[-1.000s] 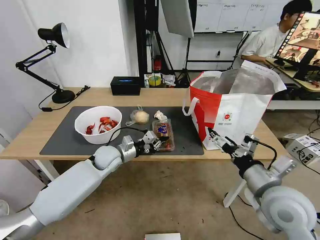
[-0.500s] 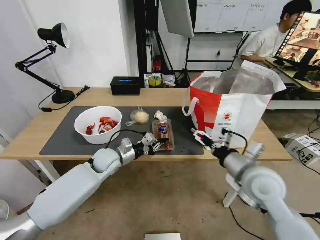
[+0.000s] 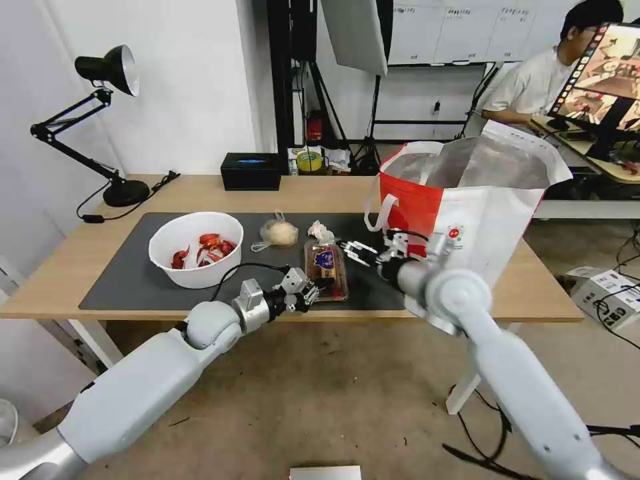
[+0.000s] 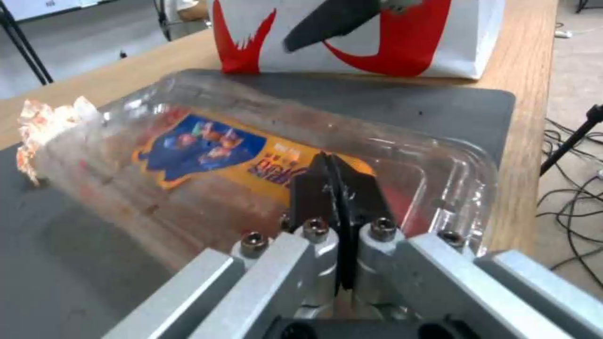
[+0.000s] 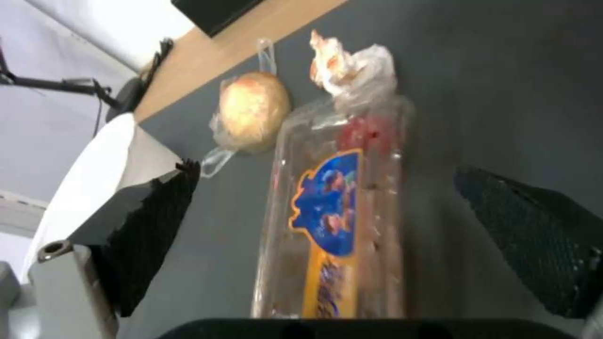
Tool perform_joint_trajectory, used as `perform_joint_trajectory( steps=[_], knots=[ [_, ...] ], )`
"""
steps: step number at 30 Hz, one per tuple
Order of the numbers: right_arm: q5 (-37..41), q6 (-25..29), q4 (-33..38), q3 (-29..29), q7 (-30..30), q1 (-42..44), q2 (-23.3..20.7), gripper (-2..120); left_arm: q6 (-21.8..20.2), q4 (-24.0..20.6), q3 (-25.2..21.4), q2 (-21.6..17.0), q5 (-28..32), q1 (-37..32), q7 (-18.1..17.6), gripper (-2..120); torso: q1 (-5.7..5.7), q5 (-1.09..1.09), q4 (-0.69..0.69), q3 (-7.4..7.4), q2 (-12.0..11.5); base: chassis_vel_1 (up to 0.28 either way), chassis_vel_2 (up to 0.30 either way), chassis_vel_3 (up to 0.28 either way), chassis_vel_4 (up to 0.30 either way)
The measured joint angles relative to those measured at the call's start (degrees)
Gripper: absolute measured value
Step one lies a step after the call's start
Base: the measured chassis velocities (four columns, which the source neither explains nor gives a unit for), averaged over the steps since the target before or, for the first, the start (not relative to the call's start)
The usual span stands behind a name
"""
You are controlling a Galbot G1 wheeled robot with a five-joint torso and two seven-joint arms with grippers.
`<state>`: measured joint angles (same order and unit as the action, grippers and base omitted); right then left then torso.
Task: Pick up the trash from the table and place it into the takeout bag.
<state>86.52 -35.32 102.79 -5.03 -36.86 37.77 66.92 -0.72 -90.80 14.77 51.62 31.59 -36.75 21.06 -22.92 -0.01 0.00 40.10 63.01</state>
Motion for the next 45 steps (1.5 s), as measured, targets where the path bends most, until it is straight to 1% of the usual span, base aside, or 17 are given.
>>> perform_joint_trajectory(
  steps=[2,5,14,24,33,35,36,37,38,39,42,43,45],
  knots=[
    [0.36,-0.74,-1.25,0.33,-0.88,-0.93,0.69,100,0.02,-0.04,-0.06,-0.08,0.01,-0.13,0.0,0,0.0,0.0,0.0,0.0,0.0,0.0,0.0,0.0,0.0],
    [2.07,-3.27,-3.72,1.0,-3.71,-2.56,1.78,100,0.17,-0.08,-0.15,-0.39,0.08,-0.26,-0.02,0,0.0,0.01,0.0,0.0,0.0,0.0,0.0,0.0,0.0],
    [6.04,-5.71,-4.51,1.44,-6.19,-2.75,2.51,100,0.18,-0.18,-0.53,-0.63,0.53,-0.49,-0.05,0,0.0,0.01,-0.01,0.0,0.0,0.0,0.0,0.0,0.0],
    [10.27,-6.15,-6.11,1.74,-8.69,-3.8,3.87,100,0.11,-0.52,-0.66,-0.7,0.77,-0.72,-0.21,0,0.0,0.01,0.0,0.0,0.0,0.0,0.0,0.0,0.0],
    [10.33,-6.13,-7.85,2.49,-9.46,-4.53,5.72,100,0.27,-0.36,-0.61,-0.6,1.09,-0.84,-1.06,0,0.0,0.01,0.0,0.0,0.0,0.0,0.0,0.0,0.0],
    [10.37,-6.12,-8.25,3.07,-10.07,-4.53,6.29,98,0.61,-0.35,-0.84,-0.79,1.1,-1.07,-1.15,0,0.0,0.01,0.0,0.0,0.01,0.0,0.0,0.0,0.0],
    [10.43,-6.07,-8.63,3.18,-10.24,-4.62,6.61,89,0.73,-0.4,-0.93,-0.87,1.13,-1.16,-1.18,0,0.01,0.0,-0.01,-0.01,0.01,0.0,0.0,0.0,0.0],
    [10.49,-6.04,-8.9,3.14,-10.3,-4.7,7.01,78,0.82,-0.55,-0.94,-0.9,1.17,-1.16,-1.18,0,0.0,0.01,-0.01,0.0,0.0,0.0,0.0,0.0,0.0],
    [10.52,-6.05,-8.98,3.13,-10.3,-4.72,7.12,73,0.82,-0.7,-0.94,-0.98,1.23,-1.14,-1.18,0,0.0,0.01,-0.01,0.0,0.0,0.0,0.0,0.0,0.0],
    [10.52,-6.05,-8.98,3.13,-10.3,-4.72,7.12,73,0.82,-0.7,-0.94,-0.98,1.23,-1.14,-1.18,0,0.0,0.01,-0.01,0.0,0.0,0.0,0.0,0.0,0.0],
    [10.33,-6.04,-9.24,2.84,-9.96,-4.73,7.35,60,0.82,-1.1,-0.89,-1.3,1.48,-1.04,-1.12,0,0.0,0.01,0.0,0.0,0.0,0.0,0.0,0.0,0.0],
    [10.33,-6.04,-9.24,2.84,-9.96,-4.73,7.35,60,0.82,-1.1,-0.89,-1.3,1.48,-1.04,-1.12,0,0.0,0.01,0.0,0.0,0.0,0.0,0.0,0.0,0.0],
    [9.97,-6.02,-9.3,2.5,-9.66,-4.44,7.5,50,0.87,-1.19,-0.73,-1.54,1.52,-0.97,-1.0,0,0.0,0.01,0.0,0.0,0.01,0.0,0.0,0.0,0.0]
  ],
)
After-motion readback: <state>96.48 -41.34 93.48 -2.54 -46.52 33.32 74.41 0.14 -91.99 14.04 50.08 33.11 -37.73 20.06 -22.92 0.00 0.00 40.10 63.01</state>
